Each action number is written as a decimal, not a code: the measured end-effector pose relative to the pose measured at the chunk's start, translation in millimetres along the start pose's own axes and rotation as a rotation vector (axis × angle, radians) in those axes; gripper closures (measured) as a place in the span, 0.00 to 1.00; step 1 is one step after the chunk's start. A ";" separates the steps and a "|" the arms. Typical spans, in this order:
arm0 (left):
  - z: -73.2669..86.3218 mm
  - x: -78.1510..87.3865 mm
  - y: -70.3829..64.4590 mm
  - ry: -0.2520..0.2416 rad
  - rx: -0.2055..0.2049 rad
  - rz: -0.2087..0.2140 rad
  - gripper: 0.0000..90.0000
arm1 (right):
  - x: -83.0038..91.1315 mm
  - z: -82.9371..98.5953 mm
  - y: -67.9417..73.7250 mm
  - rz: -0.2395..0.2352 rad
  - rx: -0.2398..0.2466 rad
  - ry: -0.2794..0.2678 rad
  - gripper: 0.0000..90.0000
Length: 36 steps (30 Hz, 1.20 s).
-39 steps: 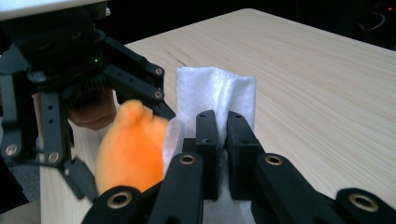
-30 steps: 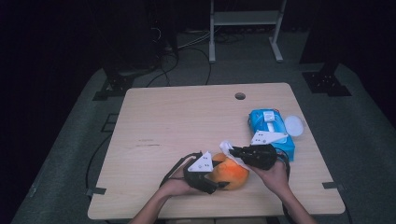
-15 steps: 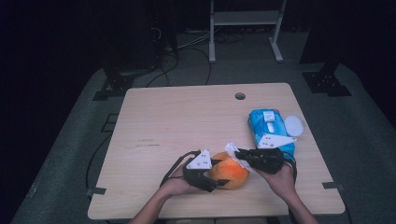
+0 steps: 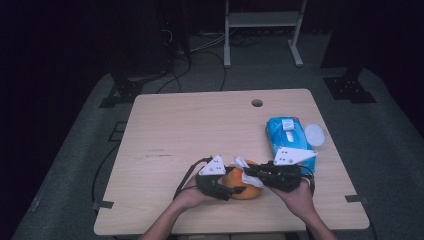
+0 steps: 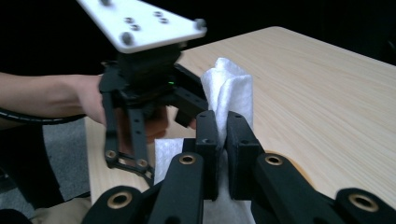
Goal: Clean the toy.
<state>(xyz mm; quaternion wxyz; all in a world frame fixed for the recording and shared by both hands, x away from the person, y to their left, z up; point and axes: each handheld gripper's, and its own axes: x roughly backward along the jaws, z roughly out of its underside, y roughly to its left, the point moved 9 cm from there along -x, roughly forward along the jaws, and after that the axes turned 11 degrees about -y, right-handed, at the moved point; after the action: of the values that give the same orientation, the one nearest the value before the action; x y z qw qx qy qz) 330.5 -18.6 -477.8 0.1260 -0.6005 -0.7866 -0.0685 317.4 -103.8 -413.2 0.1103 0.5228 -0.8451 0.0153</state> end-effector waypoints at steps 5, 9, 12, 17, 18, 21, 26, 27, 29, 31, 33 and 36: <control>0.7 0.7 0.1 0.003 0.001 -0.006 0.36 | -11.8 8.1 0.7 -0.011 0.000 0.029 0.93; 0.6 1.3 0.6 0.002 -0.001 -0.004 0.36 | -5.3 10.5 -11.9 0.023 -0.005 0.041 0.93; 0.7 2.0 1.2 -0.003 0.008 -0.003 0.36 | 2.2 14.7 -20.9 0.057 -0.001 0.052 0.93; 0.2 -0.1 0.1 -0.003 0.000 -0.004 0.36 | 8.0 17.4 -22.3 0.067 -0.019 0.045 0.93; 0.2 -0.2 0.6 -0.003 0.001 -0.007 0.36 | 7.4 16.2 -18.9 0.061 -0.016 0.046 0.93; 0.0 -0.8 0.5 -0.008 0.006 -0.009 0.36 | 4.2 12.6 -11.8 0.038 -0.007 0.039 0.93; 0.2 -3.8 -5.1 0.006 -0.031 -0.009 0.35 | -14.4 6.3 5.4 -0.018 0.023 0.051 0.94; 0.2 -3.8 -5.1 0.006 -0.031 -0.009 0.35 | -14.4 6.3 5.4 -0.018 0.023 0.051 0.94; 0.8 -2.7 -4.5 0.003 -0.024 -0.005 0.36 | -17.0 6.0 1.5 -0.014 0.022 0.050 0.94; 0.9 -3.3 -5.2 0.005 -0.032 -0.004 0.36 | -16.2 6.8 -3.5 -0.001 0.018 0.054 0.94; 0.9 -3.3 -5.5 0.012 -0.041 -0.006 0.36 | -14.2 7.8 -8.6 0.011 0.015 0.058 0.94; 1.6 -1.9 -5.0 0.010 -0.044 -0.001 0.36 | -6.6 11.8 -21.2 0.058 0.010 0.063 0.94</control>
<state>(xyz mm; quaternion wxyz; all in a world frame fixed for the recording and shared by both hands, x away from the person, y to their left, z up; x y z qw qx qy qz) 326.0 -21.3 -479.7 0.1169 -0.6025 -0.7845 -0.0888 337.1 -109.3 -427.9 0.1336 0.4980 -0.8559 0.0389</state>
